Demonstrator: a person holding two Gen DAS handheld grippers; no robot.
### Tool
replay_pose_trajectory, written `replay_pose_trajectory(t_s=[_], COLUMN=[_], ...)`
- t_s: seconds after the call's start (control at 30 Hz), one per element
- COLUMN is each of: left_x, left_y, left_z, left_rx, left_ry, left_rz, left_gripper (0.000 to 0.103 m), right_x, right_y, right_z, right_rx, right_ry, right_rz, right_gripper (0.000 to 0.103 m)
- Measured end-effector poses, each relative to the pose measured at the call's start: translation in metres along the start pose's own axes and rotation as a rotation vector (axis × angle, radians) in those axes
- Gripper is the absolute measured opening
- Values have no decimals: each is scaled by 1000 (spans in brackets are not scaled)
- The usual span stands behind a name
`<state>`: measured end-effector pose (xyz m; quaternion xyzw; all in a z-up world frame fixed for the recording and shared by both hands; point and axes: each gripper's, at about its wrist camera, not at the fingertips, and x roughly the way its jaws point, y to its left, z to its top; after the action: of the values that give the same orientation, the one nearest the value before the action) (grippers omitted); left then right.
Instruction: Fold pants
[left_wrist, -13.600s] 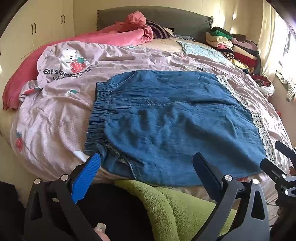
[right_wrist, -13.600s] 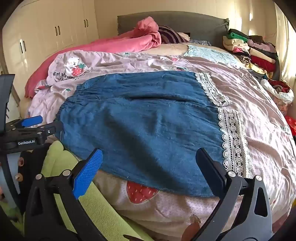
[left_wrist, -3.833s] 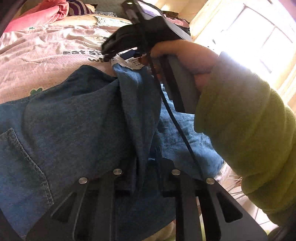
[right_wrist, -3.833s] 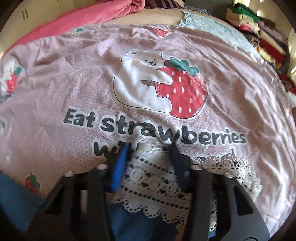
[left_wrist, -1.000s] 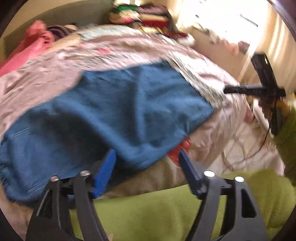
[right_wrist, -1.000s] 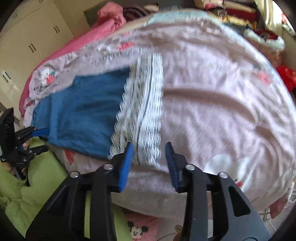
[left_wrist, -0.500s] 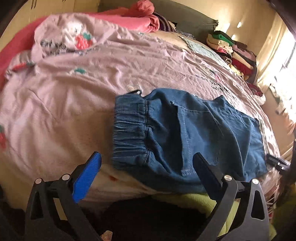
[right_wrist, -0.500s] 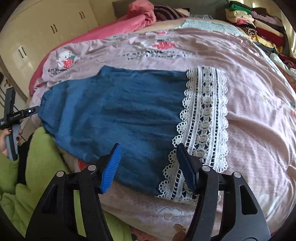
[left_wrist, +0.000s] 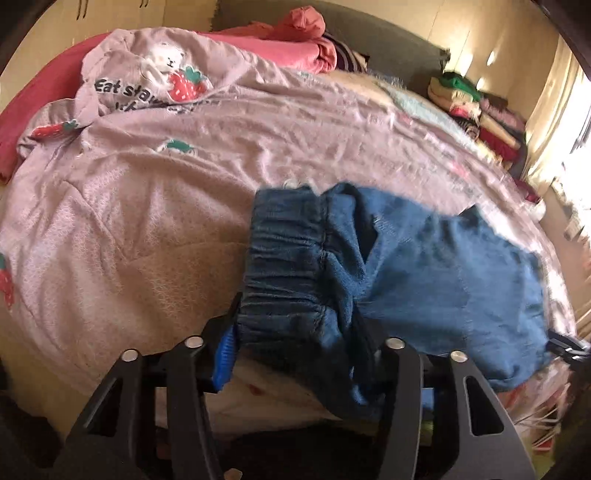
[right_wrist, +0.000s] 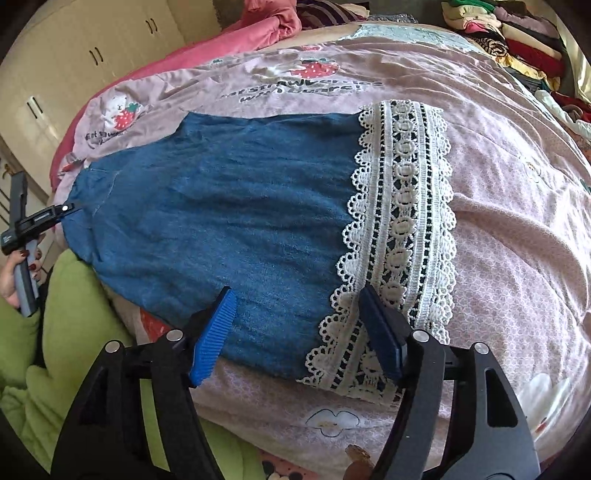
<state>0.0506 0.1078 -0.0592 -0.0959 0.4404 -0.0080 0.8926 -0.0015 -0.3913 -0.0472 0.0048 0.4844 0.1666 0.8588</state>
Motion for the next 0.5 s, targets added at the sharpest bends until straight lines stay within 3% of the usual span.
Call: replay_pose_trajectory(t_s=[0.13, 0.23, 0.37, 0.5], left_x=[2, -16, -61, -76], left_y=[10, 10, -9, -37], left_z=[-1, 2, 16, 35], left_rx=[-40, -71, -6, 50], left_ry=[-12, -54, -173, -209], left_rz=[-13, -9, 8, -65], left_gripper=[68, 69, 79, 80], right_x=[2, 0, -18, -42], right_y=[1, 0, -12, -33], right_z=[-2, -1, 7, 29], right_rx=[-12, -11, 45, 74], right_ry=[-1, -9, -57, -149], right_rz=[-8, 9, 76, 42], right_gripper=[62, 65, 65, 65])
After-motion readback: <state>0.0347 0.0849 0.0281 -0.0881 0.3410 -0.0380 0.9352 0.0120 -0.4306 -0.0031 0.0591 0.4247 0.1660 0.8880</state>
